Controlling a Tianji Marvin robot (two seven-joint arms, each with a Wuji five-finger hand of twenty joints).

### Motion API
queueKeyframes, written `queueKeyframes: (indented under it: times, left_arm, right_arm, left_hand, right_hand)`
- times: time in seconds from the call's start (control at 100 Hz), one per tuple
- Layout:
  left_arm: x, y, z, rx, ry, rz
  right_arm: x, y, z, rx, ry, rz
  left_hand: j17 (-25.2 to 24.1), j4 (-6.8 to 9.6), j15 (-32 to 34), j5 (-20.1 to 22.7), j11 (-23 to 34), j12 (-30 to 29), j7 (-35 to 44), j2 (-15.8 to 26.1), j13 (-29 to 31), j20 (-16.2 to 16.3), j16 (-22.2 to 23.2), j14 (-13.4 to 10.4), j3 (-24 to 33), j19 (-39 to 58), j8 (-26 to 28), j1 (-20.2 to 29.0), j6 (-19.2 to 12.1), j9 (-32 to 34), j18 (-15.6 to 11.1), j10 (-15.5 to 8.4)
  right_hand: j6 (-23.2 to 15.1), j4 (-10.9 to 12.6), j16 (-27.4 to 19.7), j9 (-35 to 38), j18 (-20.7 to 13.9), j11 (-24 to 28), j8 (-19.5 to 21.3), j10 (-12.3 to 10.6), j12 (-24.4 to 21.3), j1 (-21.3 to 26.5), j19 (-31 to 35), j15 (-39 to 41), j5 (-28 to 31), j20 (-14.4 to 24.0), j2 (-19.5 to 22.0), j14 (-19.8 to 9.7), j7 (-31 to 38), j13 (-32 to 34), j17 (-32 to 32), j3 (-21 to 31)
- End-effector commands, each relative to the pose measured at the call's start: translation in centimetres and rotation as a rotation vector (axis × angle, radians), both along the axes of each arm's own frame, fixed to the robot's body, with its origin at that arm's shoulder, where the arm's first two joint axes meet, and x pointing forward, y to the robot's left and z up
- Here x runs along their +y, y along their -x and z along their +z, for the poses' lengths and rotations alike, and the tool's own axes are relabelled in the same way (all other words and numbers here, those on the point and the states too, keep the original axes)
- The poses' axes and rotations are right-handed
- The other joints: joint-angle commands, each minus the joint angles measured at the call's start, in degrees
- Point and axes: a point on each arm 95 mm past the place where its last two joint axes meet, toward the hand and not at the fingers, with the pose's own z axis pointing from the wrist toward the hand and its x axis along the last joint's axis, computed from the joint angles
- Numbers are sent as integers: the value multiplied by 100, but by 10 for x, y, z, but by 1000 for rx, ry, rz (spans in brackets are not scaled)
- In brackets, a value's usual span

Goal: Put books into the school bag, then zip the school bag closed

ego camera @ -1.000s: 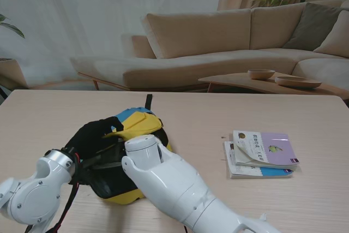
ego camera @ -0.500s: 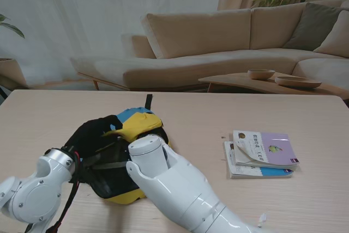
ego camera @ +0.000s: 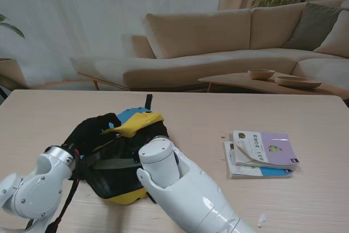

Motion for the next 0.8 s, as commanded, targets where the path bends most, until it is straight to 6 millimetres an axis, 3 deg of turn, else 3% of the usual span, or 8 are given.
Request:
queueKeyframes:
  times: [0.0, 0.23, 0.33, 0.45, 0.61, 0.79]
  left_arm:
    - [-1, 0, 0, 14, 3, -2]
    - [-2, -6, -1, 15, -4, 1]
    - [-3, -9, -1, 24, -5, 2]
    - [-4, -13, -1, 34, -6, 0]
    - [-6, -17, -3, 51, -8, -7]
    - [-9, -16, -7, 75, -25, -18]
  right_arm:
    - [-1, 4, 5, -12, -30, 22]
    - [-20, 15, 14, -22, -81, 65]
    - [-30, 20, 15, -10, -103, 78]
    - [-45, 27, 16, 4, -137, 94]
    - [-67, 36, 20, 4, -178, 128]
    - [-91, 45, 26, -13, -191, 159]
  left_hand:
    - [7, 173, 155, 13, 283, 17, 380, 364, 170, 178, 89, 123, 59, 90, 200, 486, -207, 156, 115, -123]
    - [5, 172, 149, 14, 283, 14, 381, 367, 158, 178, 88, 124, 53, 90, 201, 486, -217, 158, 111, -131]
    - [-1, 176, 144, 14, 276, 10, 383, 367, 152, 177, 87, 133, 57, 86, 202, 487, -211, 145, 111, -131]
    - [0, 175, 144, 12, 278, 8, 381, 364, 158, 177, 85, 129, 59, 86, 202, 487, -210, 148, 118, -133]
    - [-3, 174, 143, 8, 278, 5, 381, 365, 154, 177, 85, 137, 58, 85, 201, 485, -207, 144, 111, -131]
    - [-11, 175, 133, 8, 269, -4, 382, 369, 139, 174, 80, 134, 51, 80, 200, 486, -212, 141, 102, -139]
  right_hand:
    - [-153, 78, -75, -59, -315, 21, -36, -208, -21, -204, -1, -31, -149, 31, 2, -161, 130, -128, 49, -88]
    - [-237, 61, -40, -82, -186, 532, 31, -281, 212, -302, -74, 31, -27, 56, 26, -179, 333, 57, 81, -2]
    - [-230, 58, 293, -61, -147, 933, 154, -262, 348, -317, 49, 595, 107, 73, 29, -161, 559, -33, 179, 22]
    - [-165, 56, 947, 234, -48, 1102, 349, -163, 406, -329, 1146, 1762, 414, 246, 37, -97, 777, -302, -94, 22]
    - [-130, 51, 1162, 391, -96, 1196, 450, -88, 461, -376, 2795, 2190, 602, 1207, 78, -27, 822, -328, -878, -19]
    - [-120, 52, 1183, 399, -114, 1227, 463, -71, 476, -425, 3213, 2231, 638, 1584, 119, -26, 809, -330, -1155, -58]
